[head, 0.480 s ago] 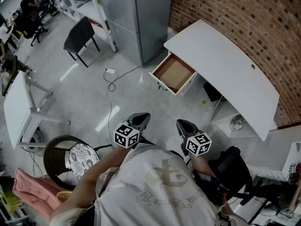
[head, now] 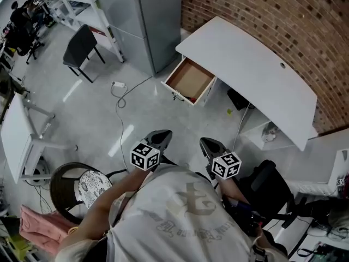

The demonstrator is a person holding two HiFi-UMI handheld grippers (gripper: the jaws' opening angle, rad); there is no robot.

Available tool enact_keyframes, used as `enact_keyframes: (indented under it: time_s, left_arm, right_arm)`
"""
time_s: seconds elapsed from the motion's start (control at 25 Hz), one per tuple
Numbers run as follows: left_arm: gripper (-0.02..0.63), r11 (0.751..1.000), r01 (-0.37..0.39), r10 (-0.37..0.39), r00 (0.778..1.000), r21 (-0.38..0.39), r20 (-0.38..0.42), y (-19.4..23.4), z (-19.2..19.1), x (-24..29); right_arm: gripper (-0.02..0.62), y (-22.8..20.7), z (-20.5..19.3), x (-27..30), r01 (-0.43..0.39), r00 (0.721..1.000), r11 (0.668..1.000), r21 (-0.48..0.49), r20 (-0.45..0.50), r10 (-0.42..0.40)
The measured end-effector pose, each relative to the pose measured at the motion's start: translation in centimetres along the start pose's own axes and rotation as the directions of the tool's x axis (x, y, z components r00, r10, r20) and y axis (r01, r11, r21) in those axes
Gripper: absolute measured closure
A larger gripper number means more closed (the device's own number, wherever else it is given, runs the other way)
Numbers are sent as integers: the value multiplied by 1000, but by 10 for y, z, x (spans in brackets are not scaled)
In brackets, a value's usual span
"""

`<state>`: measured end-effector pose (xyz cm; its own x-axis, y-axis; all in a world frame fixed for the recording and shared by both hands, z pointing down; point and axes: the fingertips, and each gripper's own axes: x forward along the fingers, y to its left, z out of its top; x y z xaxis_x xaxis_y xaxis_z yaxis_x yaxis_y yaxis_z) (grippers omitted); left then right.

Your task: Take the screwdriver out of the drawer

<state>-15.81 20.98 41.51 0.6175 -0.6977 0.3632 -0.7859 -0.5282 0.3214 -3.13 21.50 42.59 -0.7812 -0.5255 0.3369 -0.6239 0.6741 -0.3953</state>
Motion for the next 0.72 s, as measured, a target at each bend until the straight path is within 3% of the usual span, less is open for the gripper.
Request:
enact_keyframes:
  time_s: [0.28, 0.72]
  left_arm:
    - [584, 999, 37, -36, 999, 27, -37, -17, -4, 10]
    - [584, 997, 54, -51, 997, 53, -54, -22, 3, 22]
  right_arm:
    - [572, -15, -6, -15, 62, 998, 997, 42, 12, -62]
    - [572, -30, -4, -28, 91, 995, 993, 70, 35, -93]
